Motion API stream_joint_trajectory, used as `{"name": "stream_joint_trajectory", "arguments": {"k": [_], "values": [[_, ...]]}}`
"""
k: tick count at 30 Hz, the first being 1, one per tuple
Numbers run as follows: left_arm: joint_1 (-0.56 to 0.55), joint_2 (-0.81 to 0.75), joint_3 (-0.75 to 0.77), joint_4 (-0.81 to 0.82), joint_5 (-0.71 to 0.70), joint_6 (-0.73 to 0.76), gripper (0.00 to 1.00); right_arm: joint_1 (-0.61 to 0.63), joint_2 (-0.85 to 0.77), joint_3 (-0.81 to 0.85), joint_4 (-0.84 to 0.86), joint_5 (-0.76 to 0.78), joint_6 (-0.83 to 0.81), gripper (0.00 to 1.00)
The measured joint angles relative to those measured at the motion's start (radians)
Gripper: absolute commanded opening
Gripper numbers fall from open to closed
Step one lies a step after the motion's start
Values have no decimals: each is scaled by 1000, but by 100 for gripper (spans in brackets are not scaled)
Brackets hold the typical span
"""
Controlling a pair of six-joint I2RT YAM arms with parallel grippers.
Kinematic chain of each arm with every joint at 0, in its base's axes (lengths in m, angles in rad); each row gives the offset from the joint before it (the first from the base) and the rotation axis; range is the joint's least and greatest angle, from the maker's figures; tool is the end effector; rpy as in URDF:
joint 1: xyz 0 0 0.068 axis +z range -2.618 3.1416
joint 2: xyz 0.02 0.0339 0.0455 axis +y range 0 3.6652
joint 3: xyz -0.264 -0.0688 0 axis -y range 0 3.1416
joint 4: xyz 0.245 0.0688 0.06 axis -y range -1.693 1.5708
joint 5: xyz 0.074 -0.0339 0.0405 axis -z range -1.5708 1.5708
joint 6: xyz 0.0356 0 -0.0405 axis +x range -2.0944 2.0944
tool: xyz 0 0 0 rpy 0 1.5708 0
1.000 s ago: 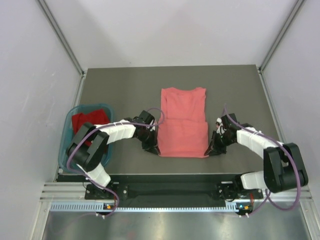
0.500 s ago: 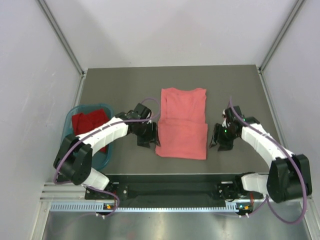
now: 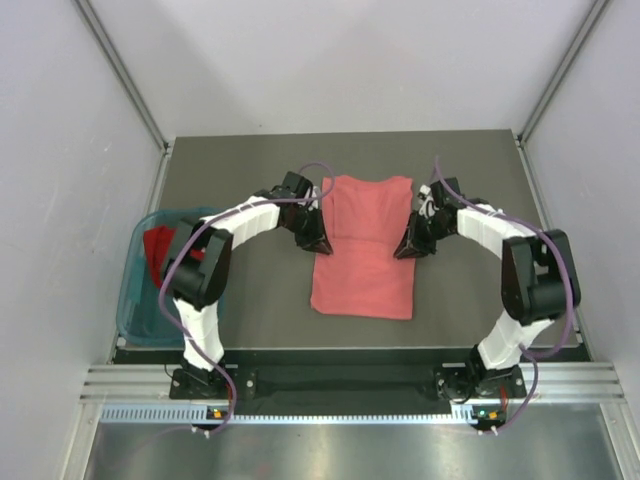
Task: Fold and stack the t-shirts
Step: Fold the tshirt
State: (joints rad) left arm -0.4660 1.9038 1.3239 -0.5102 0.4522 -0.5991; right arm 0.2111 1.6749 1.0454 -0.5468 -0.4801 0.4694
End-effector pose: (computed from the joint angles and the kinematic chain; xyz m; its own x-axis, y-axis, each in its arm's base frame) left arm 0.3442 -0.1905 0.1849 -0.9839 -0.0729 -0.1634 0.0362 0.8133 -0.5807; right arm 0.3108 0.0834 0.1829 -0.9676 0.2030 -0.1499 0.0878 0.8278 0.5541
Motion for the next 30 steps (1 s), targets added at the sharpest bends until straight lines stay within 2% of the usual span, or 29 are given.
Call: {"name": "stream_joint_trajectory", "arguments": {"k": [8, 14, 18, 21, 25, 30], "values": [[23, 136, 49, 57, 28, -13, 13, -27, 212, 91, 71, -72, -16, 15], [52, 133, 29, 56, 20, -1, 14, -100, 271, 142, 32, -156, -55, 23], [51, 90, 4, 26, -1, 36, 21, -128, 273, 185, 3, -142, -114, 28], [47, 33, -2, -29, -16, 65, 26, -136, 259, 202, -24, -117, -148, 29], [35, -79, -16, -53, -8, 74, 27, -130, 175, 179, -68, -109, -160, 30], [-6, -219, -137, 11, 73, 31, 20, -58, -14, 60, -62, -119, -144, 30]]}}
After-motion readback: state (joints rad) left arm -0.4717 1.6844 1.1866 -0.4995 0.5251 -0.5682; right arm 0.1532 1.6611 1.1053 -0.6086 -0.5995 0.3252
